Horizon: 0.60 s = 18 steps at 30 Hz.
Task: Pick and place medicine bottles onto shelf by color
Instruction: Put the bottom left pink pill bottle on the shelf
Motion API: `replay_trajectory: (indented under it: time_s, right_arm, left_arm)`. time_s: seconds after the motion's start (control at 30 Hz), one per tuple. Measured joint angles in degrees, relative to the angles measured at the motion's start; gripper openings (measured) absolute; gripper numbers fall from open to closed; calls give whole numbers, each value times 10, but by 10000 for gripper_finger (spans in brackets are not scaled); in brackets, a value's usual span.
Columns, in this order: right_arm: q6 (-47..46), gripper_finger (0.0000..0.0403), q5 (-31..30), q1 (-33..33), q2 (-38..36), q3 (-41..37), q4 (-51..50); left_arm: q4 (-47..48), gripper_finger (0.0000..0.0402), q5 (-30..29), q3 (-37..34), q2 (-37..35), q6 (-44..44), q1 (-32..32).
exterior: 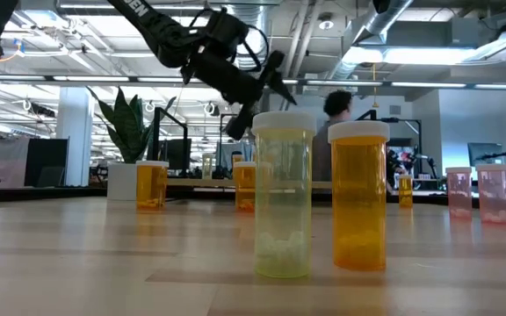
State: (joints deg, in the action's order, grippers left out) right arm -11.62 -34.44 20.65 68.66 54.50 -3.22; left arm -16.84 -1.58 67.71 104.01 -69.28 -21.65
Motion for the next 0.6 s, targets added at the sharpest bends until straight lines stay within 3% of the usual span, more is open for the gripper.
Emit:
replay_trajectory:
  time_s: [0.33, 0.47, 0.6]
  right_arm:
    - [0, 116, 0, 0, -2, 0, -14]
    - [-1, 116, -2, 0, -9, 0, -30]
    - [-4, 116, -5, -3, -29, 0, -63]
  left_arm:
    - [15, 242, 66, 78, -1, -9, 2]
    - [142, 242, 48, 82, -32, 13, 1]
    - [343, 242, -48, 83, -107, 134, 4]
